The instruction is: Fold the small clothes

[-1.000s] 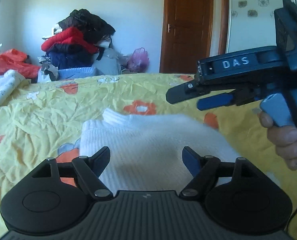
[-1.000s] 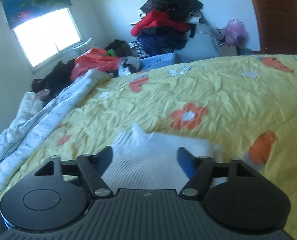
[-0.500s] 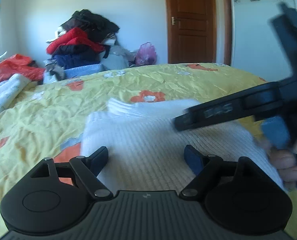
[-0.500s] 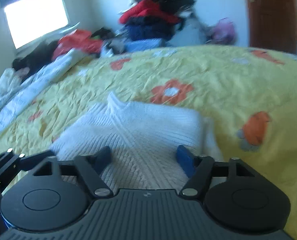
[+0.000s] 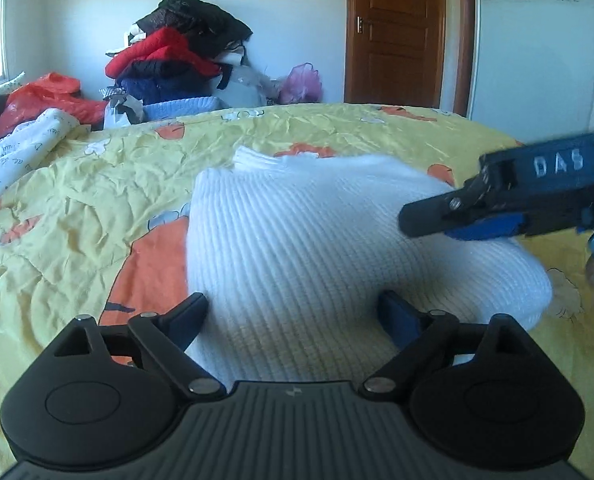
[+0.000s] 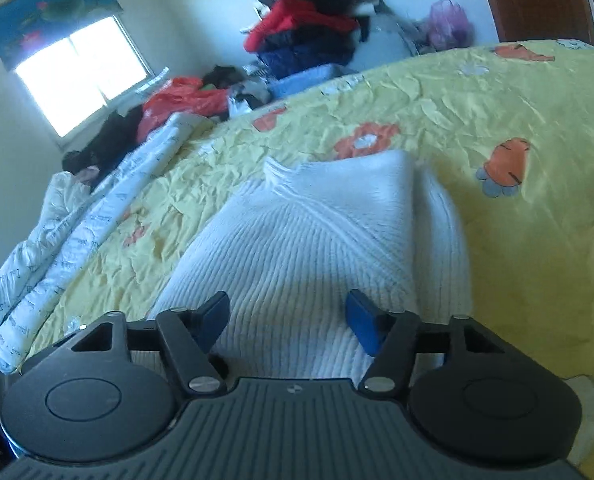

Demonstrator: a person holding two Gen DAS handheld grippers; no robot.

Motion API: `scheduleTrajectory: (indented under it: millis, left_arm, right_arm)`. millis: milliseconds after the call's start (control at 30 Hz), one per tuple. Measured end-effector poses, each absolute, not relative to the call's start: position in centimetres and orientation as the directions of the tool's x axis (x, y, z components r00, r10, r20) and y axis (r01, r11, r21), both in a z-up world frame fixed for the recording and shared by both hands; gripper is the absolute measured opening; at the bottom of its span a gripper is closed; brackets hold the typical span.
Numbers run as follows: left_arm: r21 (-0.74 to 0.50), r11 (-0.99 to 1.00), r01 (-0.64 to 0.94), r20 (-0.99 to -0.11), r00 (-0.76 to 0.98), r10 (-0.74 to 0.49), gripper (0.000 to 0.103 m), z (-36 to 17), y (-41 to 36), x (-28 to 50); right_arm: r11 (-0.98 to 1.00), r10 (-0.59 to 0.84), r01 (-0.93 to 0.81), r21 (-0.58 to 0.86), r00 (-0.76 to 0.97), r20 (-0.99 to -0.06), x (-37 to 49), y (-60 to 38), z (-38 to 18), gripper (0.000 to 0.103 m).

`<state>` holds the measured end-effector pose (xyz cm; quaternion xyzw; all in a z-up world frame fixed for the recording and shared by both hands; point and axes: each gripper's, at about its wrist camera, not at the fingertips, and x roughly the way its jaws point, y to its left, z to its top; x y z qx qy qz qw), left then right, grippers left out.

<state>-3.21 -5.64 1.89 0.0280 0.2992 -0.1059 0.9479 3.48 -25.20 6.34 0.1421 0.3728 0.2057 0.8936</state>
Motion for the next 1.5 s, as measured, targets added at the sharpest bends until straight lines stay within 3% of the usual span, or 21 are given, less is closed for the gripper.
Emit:
scheduleTrajectory:
  millis: [167,233,300,367,467,567,667,833,1067,1133,1167,1233,1267,1300,1333,1400,1500]
  left_arm:
    - [-0.015,0.978,0.207,-0.569,0.803,-0.179,0.094,1.7,-5.6,-3.4]
    - [-0.009,0.978,0.209,-0.570,0.803,-0.177,0.094,1.7,-5.7,-3.4]
    - [-0.012,0.977,0.211,-0.570,0.801,-0.180,0.094,1.7,-5.6,-3.3]
    - [-0.018,0.976,0.215,-0.568,0.801,-0.187,0.095,1.6,-5.4,-3.3]
    - [-0.031,0.979,0.200,-0.571,0.800,-0.182,0.095,1.9,-5.2,-3.5]
    - [-0.065,0.982,0.179,-0.539,0.822,-0.185,0.093,3.1,-4.5,-4.9]
    - [-0.048,0.979,0.199,-0.517,0.834,-0.195,0.093,3.7,-4.8,-5.5]
    - [0.022,0.975,0.219,-0.523,0.834,-0.176,0.093,3.2,-6.0,-5.5]
    - [-0.025,0.964,0.265,-0.503,0.830,-0.241,0.094,3.2,-3.8,-9.4]
    - [-0.008,0.963,0.268,-0.522,0.820,-0.232,0.094,2.5,-3.9,-9.7]
    - [0.001,0.962,0.272,-0.531,0.815,-0.230,0.094,2.1,-4.0,-9.6]
    - [0.026,0.970,0.241,-0.561,0.807,-0.185,0.093,1.1,-4.2,-8.5]
    - [0.032,0.977,0.209,-0.569,0.807,-0.155,0.086,1.0,-4.2,-7.8]
    - [0.021,0.982,0.186,-0.573,0.807,-0.141,0.075,1.1,-4.0,-7.3]
    - [-0.010,0.986,0.169,-0.579,0.803,-0.144,0.071,1.3,-3.5,-6.6]
    - [-0.045,0.988,0.147,-0.584,0.799,-0.146,0.048,1.5,-2.9,-5.9]
    - [-0.063,0.984,0.169,-0.596,0.784,-0.173,0.037,0.7,-2.9,-5.5]
  right_arm:
    - [0.850,0.510,-0.272,0.451,0.638,-0.577,1.4,-24.8,7.9,0.072]
    - [0.870,0.484,-0.258,0.421,0.611,-0.626,2.4,-24.7,6.2,0.065]
    - [0.870,0.485,-0.271,0.413,0.623,-0.614,3.2,-25.4,5.3,0.050]
    - [0.853,0.501,-0.227,0.470,0.605,-0.619,3.8,-26.2,5.4,0.049]
    - [0.855,0.500,-0.225,0.467,0.599,-0.626,3.4,-26.1,6.5,0.052]
    - [0.838,0.520,-0.244,0.488,0.629,-0.578,2.2,-26.2,8.5,0.063]
    - [0.813,0.550,-0.252,0.525,0.630,-0.549,3.2,-26.5,9.9,0.064]
    - [0.906,0.404,-0.181,0.383,0.643,-0.651,6.9,-26.1,9.7,0.066]
    - [0.880,0.470,-0.238,0.411,0.563,-0.680,4.5,-29.5,8.0,0.065]
    - [0.874,0.485,-0.253,0.416,0.518,-0.704,3.5,-29.6,6.8,0.063]
    - [0.866,0.499,-0.265,0.423,0.497,-0.710,3.1,-29.4,6.2,0.052]
    - [0.867,0.498,-0.313,0.388,0.510,-0.701,2.0,-28.6,5.9,0.039]
    - [0.862,0.504,-0.343,0.373,0.507,-0.699,1.8,-28.2,5.9,0.025]
    - [0.855,0.517,-0.354,0.380,0.502,-0.693,1.9,-28.2,6.3,0.019]
    - [0.848,0.527,-0.369,0.381,0.506,-0.683,1.9,-28.2,7.0,0.018]
    - [0.848,0.522,-0.408,0.338,0.539,-0.661,1.6,-28.8,8.9,0.015]
    - [0.874,0.475,-0.363,0.323,0.500,-0.724,2.9,-30.6,6.5,0.014]
